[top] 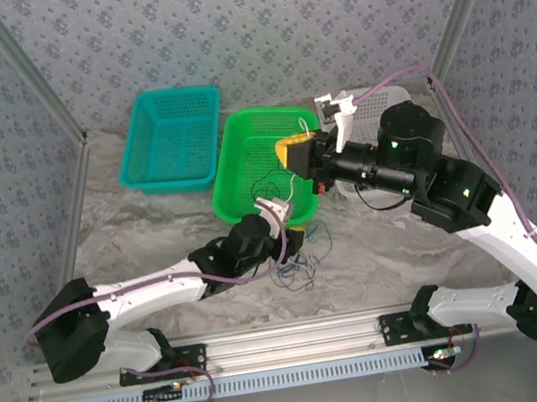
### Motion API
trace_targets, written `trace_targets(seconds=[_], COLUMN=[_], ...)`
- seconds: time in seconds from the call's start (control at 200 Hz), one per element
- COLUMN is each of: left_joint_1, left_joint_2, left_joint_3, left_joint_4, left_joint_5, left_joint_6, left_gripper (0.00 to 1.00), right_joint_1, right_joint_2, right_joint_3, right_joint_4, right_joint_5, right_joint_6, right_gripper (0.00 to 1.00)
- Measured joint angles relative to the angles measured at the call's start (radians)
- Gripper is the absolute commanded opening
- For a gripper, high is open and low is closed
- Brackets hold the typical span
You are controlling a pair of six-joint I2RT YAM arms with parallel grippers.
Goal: Untangle the cables
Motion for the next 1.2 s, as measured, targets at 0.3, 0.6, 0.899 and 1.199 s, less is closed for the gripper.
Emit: trace_targets(seconds=[0.3, 0.6, 0.899, 1.199], left_joint_1=[0.000, 0.010, 0.156, 0.374], left_joint_2=[-0.068, -0.399, -0.653, -0.514], left_joint_3=[-0.051, -0.132, -0.132, -0.071], left_joint_4=[-0.050, -0.167, -0.205, -0.106], left_joint_5=[-0.076, -0.272, -0.211, 0.049], left_joint_6=[0.002, 0.014, 0.122, 0.151], left_gripper=[0.61, 0.91, 0.98, 0.92], right_joint_1=[-0.104, -0.204, -0.216, -0.205], right_joint_2=[0.035, 0.180, 0.371, 0.411], right_joint_3=[0.146, 0.157, 0.125, 0.096], right_joint_4=[-0.056, -0.050, -0.002, 0.091], right_joint_5=[0.020, -0.076, -0.211, -0.293], right_joint_6=[-0.058, -0.069, -0.068, -0.019], right_gripper=[0.00, 0.00, 0.00, 0.00])
